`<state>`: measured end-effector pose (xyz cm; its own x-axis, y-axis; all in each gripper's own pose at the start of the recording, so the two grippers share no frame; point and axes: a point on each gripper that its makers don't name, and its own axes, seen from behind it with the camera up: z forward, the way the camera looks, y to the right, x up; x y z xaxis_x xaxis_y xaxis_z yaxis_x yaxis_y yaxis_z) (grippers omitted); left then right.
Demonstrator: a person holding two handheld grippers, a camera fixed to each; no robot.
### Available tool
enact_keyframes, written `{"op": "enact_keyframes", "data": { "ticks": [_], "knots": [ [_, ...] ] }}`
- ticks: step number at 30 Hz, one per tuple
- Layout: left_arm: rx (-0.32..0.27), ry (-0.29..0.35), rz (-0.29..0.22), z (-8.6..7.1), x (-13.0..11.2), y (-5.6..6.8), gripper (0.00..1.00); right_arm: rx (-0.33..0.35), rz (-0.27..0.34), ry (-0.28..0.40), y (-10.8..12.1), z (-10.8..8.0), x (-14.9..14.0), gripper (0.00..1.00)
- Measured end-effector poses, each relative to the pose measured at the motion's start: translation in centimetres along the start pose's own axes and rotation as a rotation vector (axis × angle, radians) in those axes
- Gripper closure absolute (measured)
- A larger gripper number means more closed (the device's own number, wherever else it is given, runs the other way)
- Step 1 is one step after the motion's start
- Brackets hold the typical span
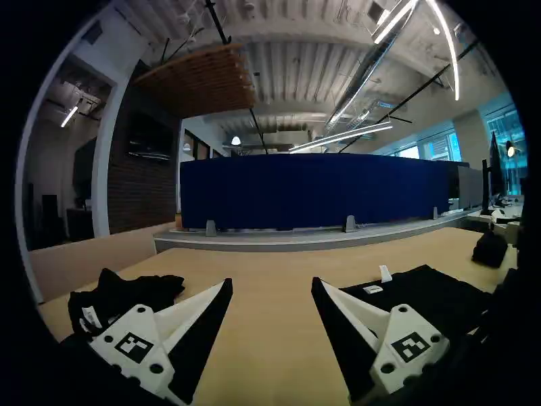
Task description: Fold towel
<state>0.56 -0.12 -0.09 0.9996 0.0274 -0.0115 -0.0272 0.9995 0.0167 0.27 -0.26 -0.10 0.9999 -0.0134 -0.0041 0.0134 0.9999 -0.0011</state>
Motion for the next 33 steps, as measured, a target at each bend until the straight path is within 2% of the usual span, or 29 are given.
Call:
{"op": "enact_keyframes", "data": {
  "ticks": [5,11,18,23,29,33],
  "knots": [
    [-0.001,0.026,0.021,0.1,2.1,0.0,0.14,0.001,-0.028,0.024,-0.3,0.0,2.3,0.01],
    [-0.007,0.028,-0.015,0.2,5.7,-0.2,0.14,0.0,-0.028,0.033,-0.5,0.0,6.4,0.01],
    [-0.04,0.0,-0.013,-0.2,10.9,0.8,0.14,0.001,-0.03,0.019,-0.5,-0.6,12.4,0.01],
    [-0.074,-0.038,-0.001,-0.5,14.0,1.6,0.14,0.008,-0.032,-0.01,-0.7,-0.7,15.5,0.01],
    [-0.142,-0.117,0.045,-0.6,15.3,3.0,0.14,0.063,-0.068,-0.036,-1.7,-0.6,18.1,0.0],
    [-0.206,-0.166,0.087,-0.8,15.0,4.3,0.14,0.136,-0.103,-0.098,-2.9,-0.6,17.5,0.01]
  ]
}}
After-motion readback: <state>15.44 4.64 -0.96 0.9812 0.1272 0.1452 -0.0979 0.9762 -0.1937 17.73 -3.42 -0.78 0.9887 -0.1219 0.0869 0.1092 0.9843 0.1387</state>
